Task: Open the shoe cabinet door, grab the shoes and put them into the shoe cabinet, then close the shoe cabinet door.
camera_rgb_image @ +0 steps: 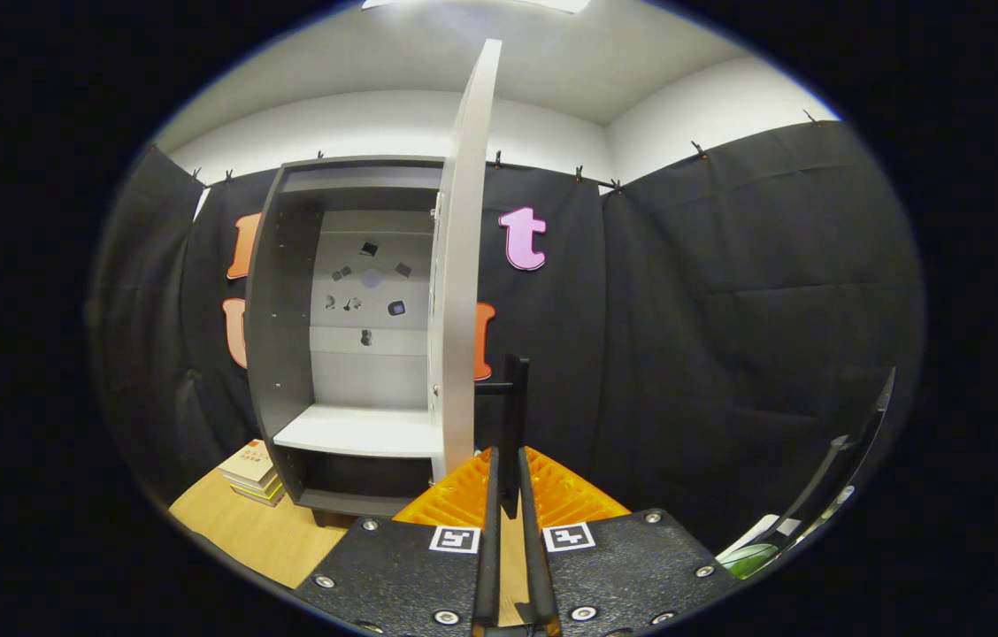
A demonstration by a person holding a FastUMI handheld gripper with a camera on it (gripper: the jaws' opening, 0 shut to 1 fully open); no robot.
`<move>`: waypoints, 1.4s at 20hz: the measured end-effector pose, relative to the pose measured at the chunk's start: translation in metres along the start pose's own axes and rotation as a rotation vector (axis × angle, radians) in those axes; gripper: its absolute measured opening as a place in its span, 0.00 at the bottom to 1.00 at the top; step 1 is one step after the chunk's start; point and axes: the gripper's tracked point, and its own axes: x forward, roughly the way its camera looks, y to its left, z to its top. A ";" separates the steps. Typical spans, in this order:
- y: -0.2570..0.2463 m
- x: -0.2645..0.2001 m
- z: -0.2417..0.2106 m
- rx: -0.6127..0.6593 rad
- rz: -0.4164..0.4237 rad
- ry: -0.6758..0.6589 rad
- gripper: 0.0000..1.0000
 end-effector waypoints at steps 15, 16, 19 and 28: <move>0.137 -0.040 -0.041 0.074 0.037 0.108 0.22; 0.146 -0.039 -0.048 0.095 0.050 0.122 0.23; 0.172 -0.037 -0.064 0.147 0.093 0.161 0.28; 0.227 -0.017 -0.152 0.269 0.174 0.361 0.49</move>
